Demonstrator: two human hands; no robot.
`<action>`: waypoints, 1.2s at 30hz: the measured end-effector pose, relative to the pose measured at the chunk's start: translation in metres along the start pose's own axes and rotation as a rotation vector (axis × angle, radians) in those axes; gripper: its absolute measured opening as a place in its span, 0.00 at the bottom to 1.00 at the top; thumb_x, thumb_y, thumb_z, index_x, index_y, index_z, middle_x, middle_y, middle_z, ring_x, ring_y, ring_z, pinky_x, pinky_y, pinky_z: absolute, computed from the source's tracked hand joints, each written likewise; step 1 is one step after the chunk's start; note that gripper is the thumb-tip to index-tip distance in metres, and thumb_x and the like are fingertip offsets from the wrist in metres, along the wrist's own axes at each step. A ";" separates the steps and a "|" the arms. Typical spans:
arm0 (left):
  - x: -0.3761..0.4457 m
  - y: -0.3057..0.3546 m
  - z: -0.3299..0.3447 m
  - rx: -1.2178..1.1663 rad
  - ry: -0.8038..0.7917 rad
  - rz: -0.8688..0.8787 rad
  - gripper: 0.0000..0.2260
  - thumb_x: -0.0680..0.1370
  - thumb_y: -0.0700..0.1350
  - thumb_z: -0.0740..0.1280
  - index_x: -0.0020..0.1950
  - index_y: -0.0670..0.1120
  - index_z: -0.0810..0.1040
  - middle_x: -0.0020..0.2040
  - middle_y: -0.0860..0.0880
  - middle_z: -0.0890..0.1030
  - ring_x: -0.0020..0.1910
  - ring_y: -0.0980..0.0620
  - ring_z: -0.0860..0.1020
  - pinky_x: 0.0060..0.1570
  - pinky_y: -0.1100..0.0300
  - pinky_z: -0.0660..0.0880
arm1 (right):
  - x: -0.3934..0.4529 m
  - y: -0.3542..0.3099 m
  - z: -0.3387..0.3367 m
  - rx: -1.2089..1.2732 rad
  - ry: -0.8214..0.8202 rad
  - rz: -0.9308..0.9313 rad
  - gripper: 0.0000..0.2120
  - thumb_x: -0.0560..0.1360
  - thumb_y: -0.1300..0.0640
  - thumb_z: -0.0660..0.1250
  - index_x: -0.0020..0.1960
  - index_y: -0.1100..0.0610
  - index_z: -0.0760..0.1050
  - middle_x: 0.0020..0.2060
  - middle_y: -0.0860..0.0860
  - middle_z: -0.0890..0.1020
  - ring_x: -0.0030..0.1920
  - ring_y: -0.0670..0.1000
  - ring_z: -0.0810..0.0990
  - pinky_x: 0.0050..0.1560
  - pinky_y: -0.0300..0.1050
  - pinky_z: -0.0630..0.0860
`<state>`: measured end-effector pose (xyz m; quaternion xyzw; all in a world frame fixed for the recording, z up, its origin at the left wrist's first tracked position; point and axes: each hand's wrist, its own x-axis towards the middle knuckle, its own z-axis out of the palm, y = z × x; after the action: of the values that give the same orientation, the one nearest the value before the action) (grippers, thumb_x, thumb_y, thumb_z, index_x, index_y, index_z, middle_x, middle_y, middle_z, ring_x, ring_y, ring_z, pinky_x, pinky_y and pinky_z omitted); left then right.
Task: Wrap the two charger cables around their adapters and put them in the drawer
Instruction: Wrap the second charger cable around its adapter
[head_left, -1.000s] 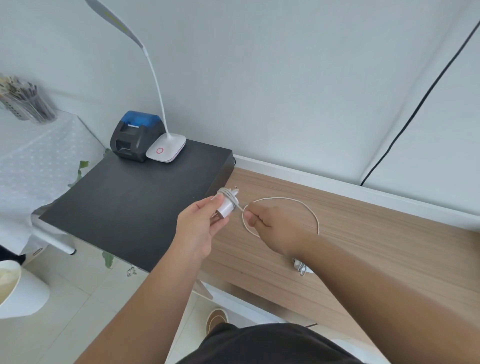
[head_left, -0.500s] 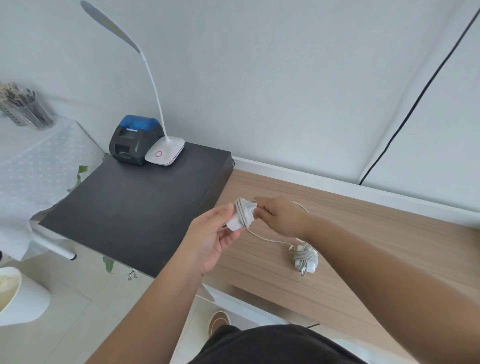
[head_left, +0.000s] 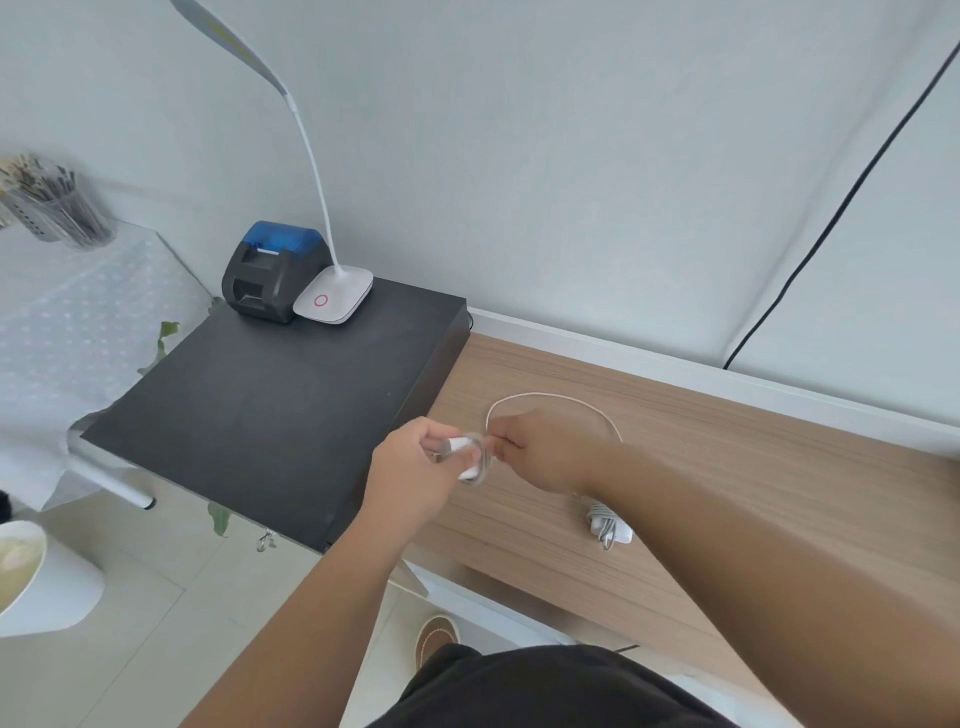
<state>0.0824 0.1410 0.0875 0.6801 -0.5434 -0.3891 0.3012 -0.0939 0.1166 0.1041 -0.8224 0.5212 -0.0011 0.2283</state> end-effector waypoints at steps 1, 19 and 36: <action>0.003 -0.001 0.001 -0.079 0.028 -0.022 0.09 0.71 0.51 0.75 0.48 0.54 0.80 0.48 0.54 0.80 0.44 0.55 0.81 0.39 0.63 0.74 | -0.002 -0.002 0.003 0.056 0.016 0.011 0.13 0.82 0.50 0.52 0.43 0.54 0.67 0.33 0.49 0.73 0.35 0.51 0.71 0.31 0.44 0.61; 0.011 0.023 0.010 -0.823 0.253 -0.138 0.08 0.74 0.41 0.74 0.53 0.46 0.82 0.51 0.46 0.82 0.51 0.47 0.83 0.45 0.56 0.81 | -0.014 -0.028 0.035 0.447 0.390 0.056 0.11 0.82 0.51 0.53 0.47 0.55 0.69 0.27 0.48 0.70 0.34 0.59 0.74 0.37 0.52 0.73; -0.012 0.011 -0.019 -0.921 -0.251 -0.247 0.09 0.76 0.45 0.69 0.52 0.43 0.83 0.46 0.47 0.85 0.40 0.54 0.83 0.36 0.63 0.81 | -0.005 0.004 0.017 0.224 0.177 -0.014 0.11 0.81 0.46 0.53 0.46 0.50 0.70 0.34 0.51 0.77 0.35 0.51 0.73 0.39 0.45 0.71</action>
<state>0.0919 0.1500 0.1089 0.4834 -0.2624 -0.7005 0.4547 -0.0954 0.1258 0.0883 -0.7919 0.5303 -0.1335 0.2718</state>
